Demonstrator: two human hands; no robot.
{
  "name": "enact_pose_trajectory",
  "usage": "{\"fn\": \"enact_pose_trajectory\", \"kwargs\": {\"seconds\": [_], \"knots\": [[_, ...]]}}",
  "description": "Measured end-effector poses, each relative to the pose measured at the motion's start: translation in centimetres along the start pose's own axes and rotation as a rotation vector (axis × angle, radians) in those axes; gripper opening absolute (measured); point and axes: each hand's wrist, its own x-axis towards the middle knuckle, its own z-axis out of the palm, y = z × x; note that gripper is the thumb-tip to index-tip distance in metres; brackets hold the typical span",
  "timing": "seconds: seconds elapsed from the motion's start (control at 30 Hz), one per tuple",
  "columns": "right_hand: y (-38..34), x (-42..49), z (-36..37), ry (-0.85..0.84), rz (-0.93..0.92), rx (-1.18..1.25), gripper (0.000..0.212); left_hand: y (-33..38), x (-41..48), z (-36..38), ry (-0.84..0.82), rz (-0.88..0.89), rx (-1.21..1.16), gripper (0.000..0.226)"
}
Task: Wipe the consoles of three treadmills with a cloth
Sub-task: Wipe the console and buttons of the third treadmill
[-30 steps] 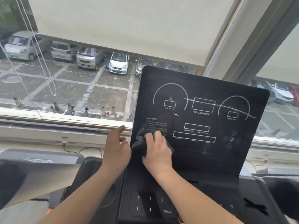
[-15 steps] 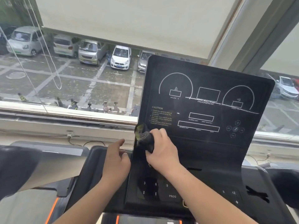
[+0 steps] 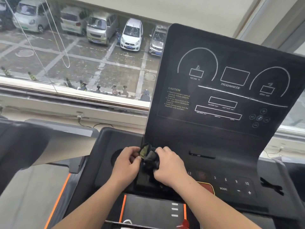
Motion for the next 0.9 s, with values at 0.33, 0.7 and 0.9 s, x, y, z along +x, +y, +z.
{"fn": "enact_pose_trajectory", "kwargs": {"seconds": [0.33,0.7,0.9], "knots": [[-0.7,-7.5,2.7,-0.324,0.101,0.446,0.026,-0.2,-1.0,-0.8,-0.045,-0.033,-0.076,0.022],[1.1,-12.3,-0.2,-0.119,0.43,1.491,0.033,2.6,-6.5,-1.1,-0.028,-0.198,-0.308,0.014],[1.6,-14.6,-2.2,-0.2,0.288,1.638,0.028,5.5,-15.1,-0.3,0.227,-0.254,-0.369,0.023]]}}
